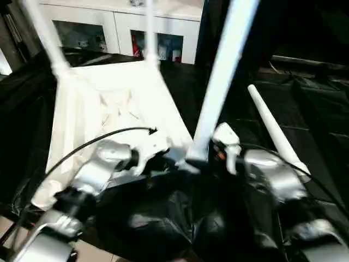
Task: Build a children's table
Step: Rotate leg to tighten
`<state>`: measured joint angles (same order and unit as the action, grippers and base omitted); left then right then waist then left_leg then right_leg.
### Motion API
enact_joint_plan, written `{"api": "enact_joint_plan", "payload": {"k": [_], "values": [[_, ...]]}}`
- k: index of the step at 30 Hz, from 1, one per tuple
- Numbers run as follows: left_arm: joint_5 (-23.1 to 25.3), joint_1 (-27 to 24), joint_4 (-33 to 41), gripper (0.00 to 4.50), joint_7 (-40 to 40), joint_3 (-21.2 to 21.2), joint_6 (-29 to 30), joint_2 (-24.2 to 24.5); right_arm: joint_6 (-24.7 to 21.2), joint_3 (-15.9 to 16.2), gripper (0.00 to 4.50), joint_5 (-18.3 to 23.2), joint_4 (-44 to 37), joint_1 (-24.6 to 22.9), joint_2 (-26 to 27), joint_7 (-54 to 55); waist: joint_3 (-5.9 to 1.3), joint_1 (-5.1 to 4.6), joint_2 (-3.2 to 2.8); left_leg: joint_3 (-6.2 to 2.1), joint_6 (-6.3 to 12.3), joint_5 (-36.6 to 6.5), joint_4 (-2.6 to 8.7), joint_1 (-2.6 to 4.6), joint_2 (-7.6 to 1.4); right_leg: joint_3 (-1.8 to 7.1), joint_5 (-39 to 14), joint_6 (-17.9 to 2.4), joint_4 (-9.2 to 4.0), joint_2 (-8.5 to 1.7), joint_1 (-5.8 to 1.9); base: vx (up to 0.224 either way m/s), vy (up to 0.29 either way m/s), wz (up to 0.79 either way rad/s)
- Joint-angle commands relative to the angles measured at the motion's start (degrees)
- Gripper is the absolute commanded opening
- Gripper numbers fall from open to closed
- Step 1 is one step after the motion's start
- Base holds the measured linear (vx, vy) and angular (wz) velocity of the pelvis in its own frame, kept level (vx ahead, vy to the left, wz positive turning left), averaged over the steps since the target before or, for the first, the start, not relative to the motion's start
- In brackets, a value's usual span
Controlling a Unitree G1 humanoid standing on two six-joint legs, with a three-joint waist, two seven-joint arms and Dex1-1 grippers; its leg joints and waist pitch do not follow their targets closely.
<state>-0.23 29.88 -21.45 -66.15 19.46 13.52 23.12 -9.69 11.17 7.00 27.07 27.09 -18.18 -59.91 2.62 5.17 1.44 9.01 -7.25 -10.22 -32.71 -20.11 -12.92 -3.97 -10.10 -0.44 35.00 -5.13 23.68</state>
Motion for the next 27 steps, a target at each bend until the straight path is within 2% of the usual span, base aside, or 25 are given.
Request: {"api": "enact_joint_plan", "payload": {"k": [1,4,6,9,10,16,18,21,22,23,24,26,27], "values": [[-1.29,-0.27,3.19,0.00,-3.97,1.81,-1.50,0.45,-0.66,1.04,3.88,0.16,-1.40,-0.27,-0.84,-2.16,-3.52,-0.29,-0.01,1.24,3.41,-11.11,3.42,-0.13,0.16,2.17,-9.31,-12.43,-3.68,-1.86,-3.57,0.000,0.000,0.00],[-1.41,-0.57,3.57,0.00,-4.55,1.87,-1.30,0.90,-0.60,1.32,3.54,0.06,-1.52,-0.31,-0.82,-2.22,-3.49,-0.28,0.03,1.30,2.87,-11.51,3.43,0.05,0.11,2.23,-10.39,-12.17,-3.82,-1.84,-3.34,0.000,0.000,0.00],[-1.47,-0.70,3.73,0.00,-4.87,1.94,-1.25,1.13,-0.70,1.47,3.48,0.15,-1.75,-0.34,-0.79,-2.36,-3.51,-0.29,-0.03,1.22,2.74,-11.12,3.45,-0.14,0.17,2.19,-10.14,-12.00,-3.74,-1.83,-3.51,0.000,0.000,0.00],[-1.35,-0.94,3.88,0.00,-5.15,2.07,-1.21,1.40,-0.84,1.71,3.11,0.36,-2.08,-0.45,-0.63,-2.70,-3.59,-0.33,0.02,1.18,2.66,-10.35,3.42,-0.19,0.21,2.17,-9.41,-11.84,-3.61,-1.79,-3.58,0.000,0.000,0.00],[-1.33,-0.97,3.87,0.00,-5.14,2.13,-1.16,1.45,-0.88,1.80,3.07,0.36,-2.12,-0.49,-0.63,-2.92,-3.66,-0.35,0.23,1.20,2.86,-9.58,3.35,-0.26,0.22,2.18,-8.35,-11.96,-3.48,-1.78,-3.65,0.000,0.000,0.00],[-0.98,-1.15,3.66,0.00,-4.66,2.20,-1.08,1.42,-1.35,2.03,2.81,0.57,-2.15,-0.95,-0.32,-3.46,-3.65,-0.31,0.12,1.25,3.04,-9.50,3.30,-0.20,0.27,2.17,-8.15,-12.30,-3.47,-1.79,-3.61,0.000,0.000,0.00],[-0.70,-0.79,2.90,0.00,-2.39,1.63,-0.26,0.25,-2.44,1.50,2.78,0.75,-1.65,-1.29,0.76,-1.47,-3.57,-0.32,0.16,1.25,2.91,-9.81,3.35,-0.24,0.27,2.19,-9.02,-12.08,-3.57,-1.78,-3.62,0.000,0.000,0.00],[-0.37,1.11,0.14,0.00,3.65,-0.27,1.40,-3.37,-3.84,-0.98,2.77,-0.19,2.07,-0.34,4.41,7.87,-3.27,-0.48,0.04,1.28,1.77,-11.46,3.52,-0.16,0.38,2.15,-12.75,-11.16,-4.05,-1.74,-3.33,0.000,0.000,0.00],[-0.27,1.45,-0.23,0.00,4.48,-0.47,1.82,-3.86,-3.98,-1.36,2.77,-0.34,2.72,-0.12,4.94,9.29,-3.28,-0.47,0.05,1.23,1.36,-12.04,3.58,-0.16,0.41,2.13,-14.60,-10.63,-4.20,-1.89,-3.37,0.000,0.000,0.00],[-0.21,1.66,-0.45,0.00,4.96,-0.58,2.06,-4.15,-4.07,-1.59,2.77,-0.42,3.10,0.01,5.26,10.13,-3.30,-0.53,0.26,1.14,0.84,-13.50,3.64,-0.06,0.48,2.07,-18.81,-8.88,-4.67,-1.96,-3.35,0.000,0.000,0.00],[-0.02,2.91,-1.77,0.00,7.72,-1.26,3.39,-5.98,-5.06,-3.00,2.77,-0.29,5.18,0.91,7.15,14.32,-3.33,-0.65,0.13,1.04,0.66,-13.30,3.70,-0.22,0.46,2.10,-19.03,-8.58,-4.58,-2.02,-3.43,0.000,0.000,0.00],[0.21,5.74,-4.92,0.00,13.80,-2.79,5.96,-10.15,-6.21,-5.33,2.77,0.37,8.71,2.61,11.35,21.56,-3.34,-1.29,0.14,1.02,-0.02,-13.87,3.68,-0.09,0.62,1.99,-20.16,-8.30,-4.79,-1.89,-3.17,0.000,0.000,0.00],[0.41,6.55,-5.93,0.00,15.44,-3.10,6.41,-11.18,-6.25,-5.62,2.77,0.40,9.39,3.01,12.41,23.09,-3.30,-1.56,0.22,1.01,-0.14,-13.90,3.68,-0.25,0.71,1.96,-20.63,-8.15,-4.85,-1.83,-3.23,0.000,0.000,0.00]]}}
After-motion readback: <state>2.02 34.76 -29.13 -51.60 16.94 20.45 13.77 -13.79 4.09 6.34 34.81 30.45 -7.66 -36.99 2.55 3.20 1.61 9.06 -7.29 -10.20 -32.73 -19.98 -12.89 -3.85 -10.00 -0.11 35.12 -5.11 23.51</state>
